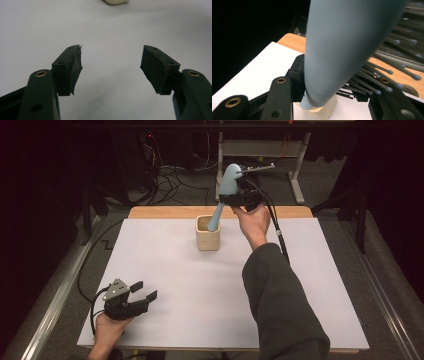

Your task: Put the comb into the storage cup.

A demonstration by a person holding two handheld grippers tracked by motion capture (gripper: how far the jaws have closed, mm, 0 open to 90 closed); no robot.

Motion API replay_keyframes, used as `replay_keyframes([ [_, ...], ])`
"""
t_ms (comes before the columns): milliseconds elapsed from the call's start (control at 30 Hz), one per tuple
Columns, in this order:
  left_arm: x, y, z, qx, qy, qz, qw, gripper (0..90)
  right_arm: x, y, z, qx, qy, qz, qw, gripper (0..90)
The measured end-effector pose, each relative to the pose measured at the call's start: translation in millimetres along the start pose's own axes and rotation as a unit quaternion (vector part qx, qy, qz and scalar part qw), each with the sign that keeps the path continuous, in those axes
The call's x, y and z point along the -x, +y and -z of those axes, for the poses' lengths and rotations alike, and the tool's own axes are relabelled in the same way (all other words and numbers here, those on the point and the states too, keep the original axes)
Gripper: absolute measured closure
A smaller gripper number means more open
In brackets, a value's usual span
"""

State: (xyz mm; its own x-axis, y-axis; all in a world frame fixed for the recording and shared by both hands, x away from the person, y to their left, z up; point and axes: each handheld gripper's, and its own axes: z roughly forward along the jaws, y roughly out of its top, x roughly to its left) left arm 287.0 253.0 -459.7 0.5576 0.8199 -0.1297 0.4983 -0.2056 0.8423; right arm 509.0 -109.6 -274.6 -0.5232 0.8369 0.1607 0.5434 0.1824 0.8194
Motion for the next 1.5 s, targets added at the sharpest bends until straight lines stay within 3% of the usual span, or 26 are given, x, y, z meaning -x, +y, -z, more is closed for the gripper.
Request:
replay_keyframes([
  [833,0.2,0.2,-0.3,0.001,-0.003,0.000,1.0000,33.8,0.3,-3.0,-11.4,0.000,-0.014,-0.003,0.9999,54.1],
  [1500,0.5,0.0,0.2,0.002,-0.002,-0.001,1.0000,33.8,-3.3,-16.2,-35.4,-0.029,-0.022,-0.001,0.9993,53.6],
])
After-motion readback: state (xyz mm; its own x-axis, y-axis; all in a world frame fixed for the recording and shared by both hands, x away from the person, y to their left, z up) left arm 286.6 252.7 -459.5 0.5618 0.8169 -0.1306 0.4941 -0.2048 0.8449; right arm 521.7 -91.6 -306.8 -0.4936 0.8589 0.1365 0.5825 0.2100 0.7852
